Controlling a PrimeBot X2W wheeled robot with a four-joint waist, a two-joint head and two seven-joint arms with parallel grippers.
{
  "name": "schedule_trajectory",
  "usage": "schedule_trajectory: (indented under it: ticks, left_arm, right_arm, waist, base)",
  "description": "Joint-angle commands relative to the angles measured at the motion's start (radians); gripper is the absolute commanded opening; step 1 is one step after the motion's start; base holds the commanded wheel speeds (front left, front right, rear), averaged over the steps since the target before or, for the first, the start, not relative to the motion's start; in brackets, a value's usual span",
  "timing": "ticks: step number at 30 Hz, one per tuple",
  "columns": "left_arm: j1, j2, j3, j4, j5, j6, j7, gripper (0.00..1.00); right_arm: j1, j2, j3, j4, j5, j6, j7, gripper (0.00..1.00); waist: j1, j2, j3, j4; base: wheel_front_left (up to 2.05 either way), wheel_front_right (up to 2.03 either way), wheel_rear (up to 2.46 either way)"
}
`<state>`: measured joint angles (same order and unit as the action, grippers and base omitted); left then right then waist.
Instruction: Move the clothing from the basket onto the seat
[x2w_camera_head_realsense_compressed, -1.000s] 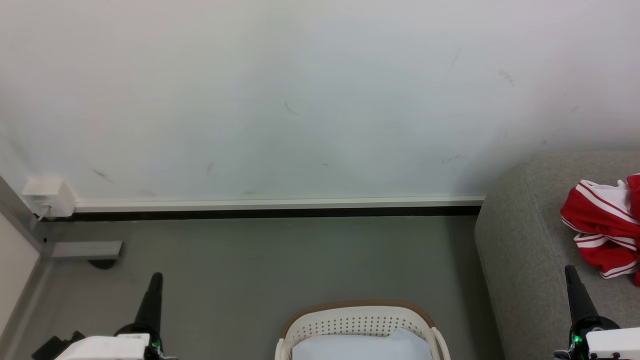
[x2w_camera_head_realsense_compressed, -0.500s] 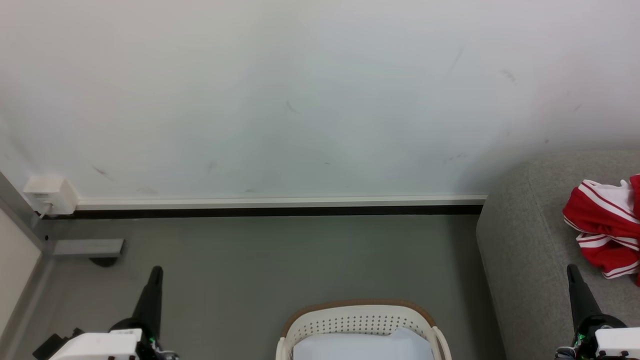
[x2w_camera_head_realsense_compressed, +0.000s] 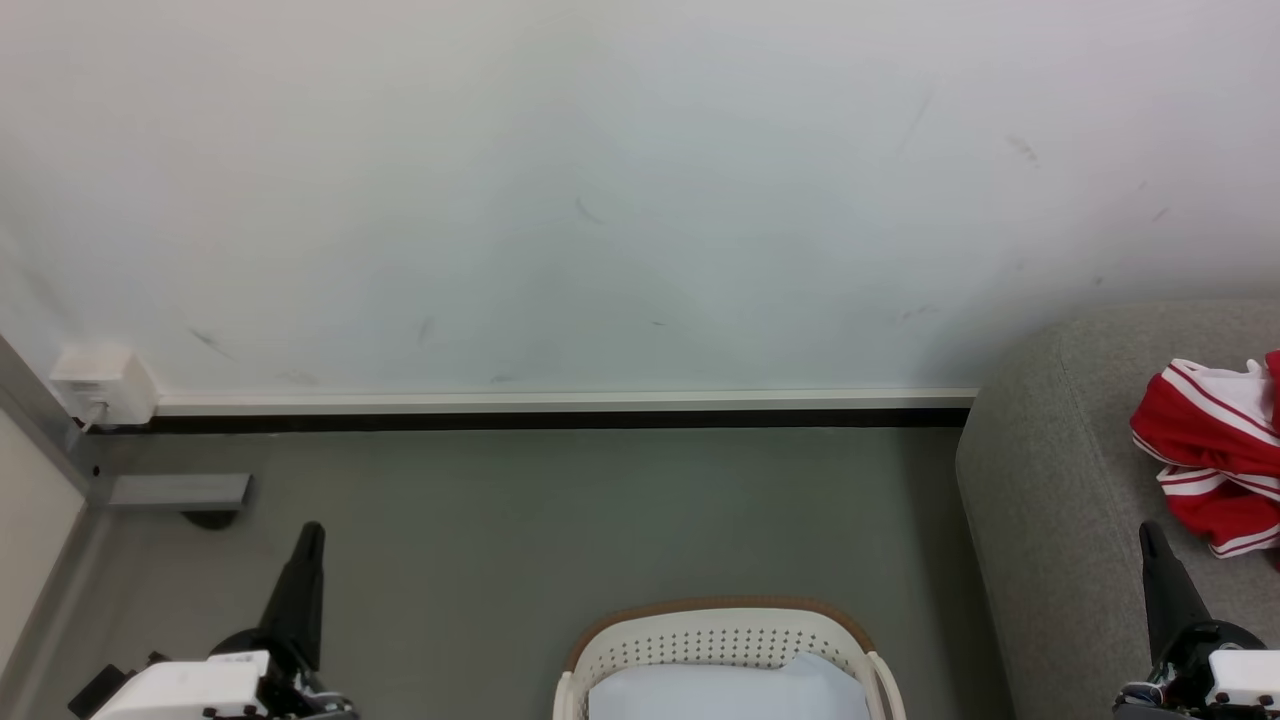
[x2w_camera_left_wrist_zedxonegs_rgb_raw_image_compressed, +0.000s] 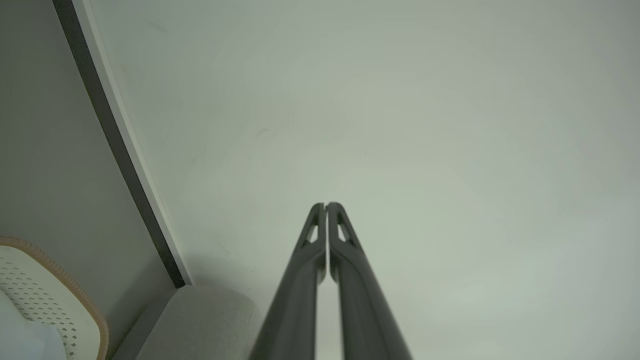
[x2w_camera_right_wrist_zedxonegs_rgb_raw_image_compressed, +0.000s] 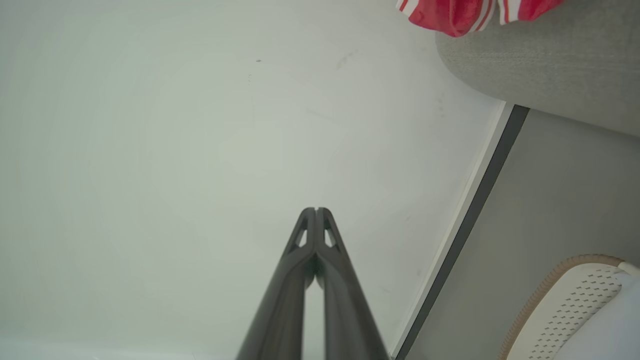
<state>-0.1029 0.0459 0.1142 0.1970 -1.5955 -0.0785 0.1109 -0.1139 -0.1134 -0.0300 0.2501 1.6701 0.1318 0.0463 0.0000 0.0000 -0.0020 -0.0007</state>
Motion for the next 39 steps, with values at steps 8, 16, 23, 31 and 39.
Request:
schedule_trajectory:
  ticks: [8,16,23,31,39]
  left_arm:
    - [-0.009,0.008,0.004,-0.005,-0.022,-0.004,0.007,0.0]
    - [-0.009,0.008,0.004,-0.005,-0.022,-0.004,0.007,0.0]
    - [-0.009,0.008,0.004,-0.005,-0.022,-0.004,0.007,0.0]
    - [-0.009,0.008,0.004,-0.005,-0.022,-0.004,0.007,0.0]
    - [-0.009,0.008,0.004,-0.005,-0.022,-0.004,0.007,0.0]
  right_arm:
    - [-0.008,-0.004,0.001,0.001,0.019,-0.002,-0.001,0.0]
    - [-0.008,-0.008,0.006,0.0,0.023,-0.002,-0.004,0.0]
    - [-0.007,-0.011,0.009,0.0,0.028,-0.002,-0.007,0.0]
    - [-0.007,-0.014,0.013,-0.001,0.033,-0.002,-0.01,0.0]
    - [-0.007,-0.017,0.017,-0.002,0.036,-0.002,-0.012,0.0]
  waist:
    - [0.0,0.0,0.0,0.0]
    - [0.0,0.0,0.0,0.0]
    - [0.0,0.0,0.0,0.0]
    - [0.0,0.0,0.001,0.001]
    - [0.0,0.0,0.001,0.001]
  base:
    - [0.0,0.0,0.0]
    - [0.0,0.0,0.0]
    - [0.0,0.0,0.0]
    - [0.0,0.0,0.0]
    - [0.0,0.0,0.0]
